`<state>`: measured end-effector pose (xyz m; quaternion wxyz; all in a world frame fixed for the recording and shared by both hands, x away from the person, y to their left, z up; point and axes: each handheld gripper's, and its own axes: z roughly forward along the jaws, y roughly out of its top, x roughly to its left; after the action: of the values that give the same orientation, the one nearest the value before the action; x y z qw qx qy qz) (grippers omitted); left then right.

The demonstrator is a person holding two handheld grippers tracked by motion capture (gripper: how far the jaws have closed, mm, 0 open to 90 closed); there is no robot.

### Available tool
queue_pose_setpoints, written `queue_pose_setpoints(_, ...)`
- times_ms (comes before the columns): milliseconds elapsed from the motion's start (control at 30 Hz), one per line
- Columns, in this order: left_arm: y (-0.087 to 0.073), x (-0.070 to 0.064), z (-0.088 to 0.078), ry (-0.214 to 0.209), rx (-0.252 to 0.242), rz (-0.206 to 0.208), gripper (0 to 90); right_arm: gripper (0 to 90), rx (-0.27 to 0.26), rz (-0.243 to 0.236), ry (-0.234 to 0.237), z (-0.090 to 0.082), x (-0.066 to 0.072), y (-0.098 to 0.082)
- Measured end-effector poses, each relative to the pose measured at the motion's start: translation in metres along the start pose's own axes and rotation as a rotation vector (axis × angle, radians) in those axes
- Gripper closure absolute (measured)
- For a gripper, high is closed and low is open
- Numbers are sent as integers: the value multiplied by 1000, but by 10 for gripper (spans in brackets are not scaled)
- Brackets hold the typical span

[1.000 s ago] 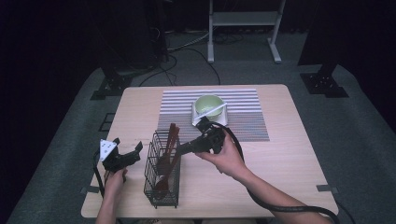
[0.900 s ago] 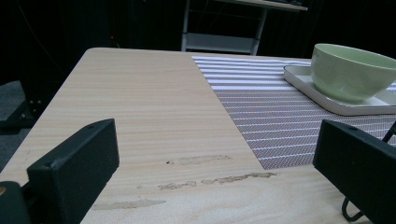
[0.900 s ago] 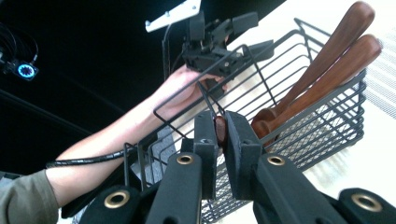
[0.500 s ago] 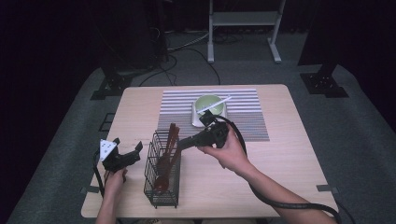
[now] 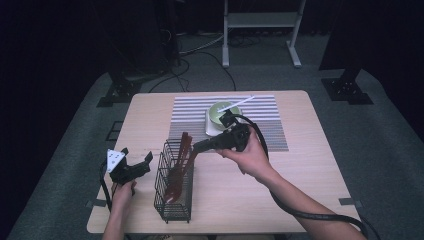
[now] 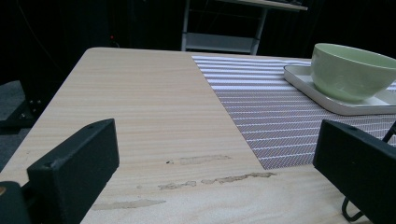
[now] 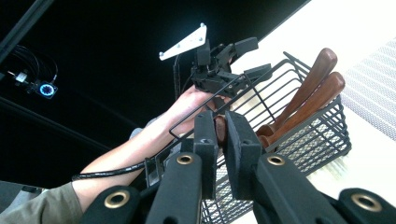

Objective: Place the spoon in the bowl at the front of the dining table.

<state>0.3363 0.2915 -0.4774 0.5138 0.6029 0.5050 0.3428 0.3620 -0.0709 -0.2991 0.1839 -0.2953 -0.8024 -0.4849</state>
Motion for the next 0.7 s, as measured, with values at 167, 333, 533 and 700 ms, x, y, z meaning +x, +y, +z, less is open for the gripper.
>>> queue_pose_setpoints(167,0,0,0,0,0,2,0,827,-11,7,12,-6,-1,2)
queue_pose_setpoints(333,0,0,0,1,2,3,0,826,-8,16,17,-10,-1,3)
queue_pose_setpoints(533,0,0,0,1,2,4,0,827,-13,25,24,-14,-2,5)
queue_pose_setpoints(700,0,0,0,1,2,4,0,826,-21,34,33,-19,-3,6)
